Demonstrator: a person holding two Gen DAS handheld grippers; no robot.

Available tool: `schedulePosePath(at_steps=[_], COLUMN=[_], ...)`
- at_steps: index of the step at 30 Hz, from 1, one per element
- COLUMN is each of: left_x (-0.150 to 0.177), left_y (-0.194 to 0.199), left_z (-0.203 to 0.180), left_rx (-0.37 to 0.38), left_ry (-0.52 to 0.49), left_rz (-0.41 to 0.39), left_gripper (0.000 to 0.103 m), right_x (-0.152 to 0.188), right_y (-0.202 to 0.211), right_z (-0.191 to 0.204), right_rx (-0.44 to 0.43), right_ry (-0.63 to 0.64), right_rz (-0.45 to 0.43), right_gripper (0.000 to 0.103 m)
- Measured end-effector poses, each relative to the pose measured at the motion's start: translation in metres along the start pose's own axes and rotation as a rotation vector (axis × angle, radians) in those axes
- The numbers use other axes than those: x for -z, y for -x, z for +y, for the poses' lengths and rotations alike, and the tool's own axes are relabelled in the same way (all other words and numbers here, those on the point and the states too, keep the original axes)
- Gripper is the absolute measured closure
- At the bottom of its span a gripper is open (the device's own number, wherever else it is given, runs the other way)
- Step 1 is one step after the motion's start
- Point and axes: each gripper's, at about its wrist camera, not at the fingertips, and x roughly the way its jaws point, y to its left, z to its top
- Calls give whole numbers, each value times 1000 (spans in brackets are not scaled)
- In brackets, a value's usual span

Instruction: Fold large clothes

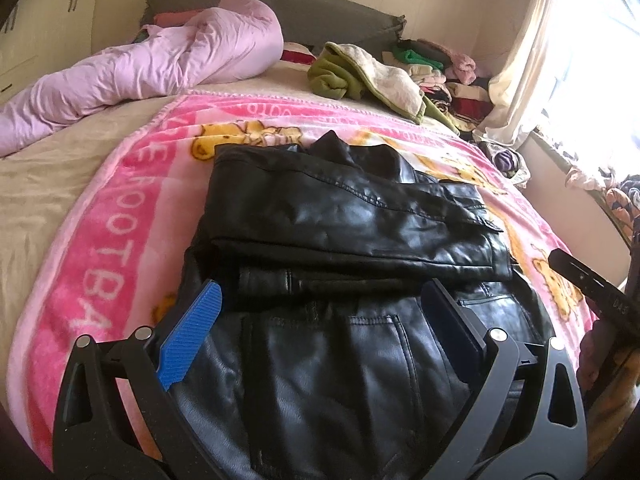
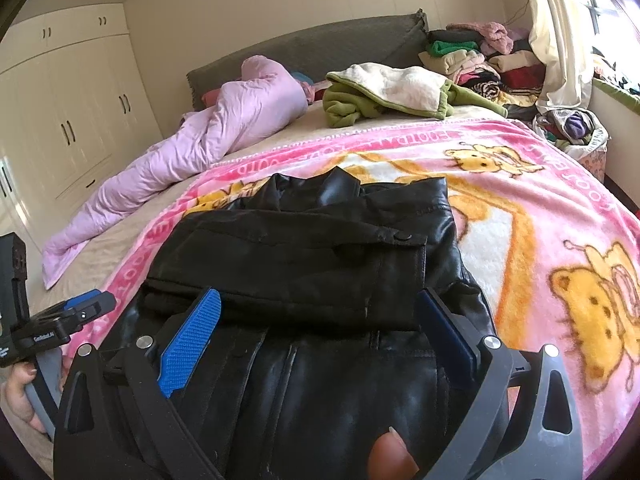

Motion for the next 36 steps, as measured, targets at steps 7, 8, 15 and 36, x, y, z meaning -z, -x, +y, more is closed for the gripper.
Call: schedulePosePath(at_steps=[7, 8, 15, 36], left_x=[8, 9, 17, 47], left_y=[14, 17, 38, 68], left_z=[-5, -5, -7, -3], left_rx=[-20, -22, -49, -75], left_ry=[3, 5, 24, 50], left_rz=[-14, -18, -49, -26], left_gripper=[9, 9, 10, 9], right_x=[9, 10, 16, 26], right_y=[8, 10, 19, 52], right_z=[-1, -1, -3, -7], right_rx=[-3, -4, -11, -41], right_ry=[27, 29, 27, 19], right_rz=[25, 26, 32, 16], right_gripper=[5, 5, 5, 5])
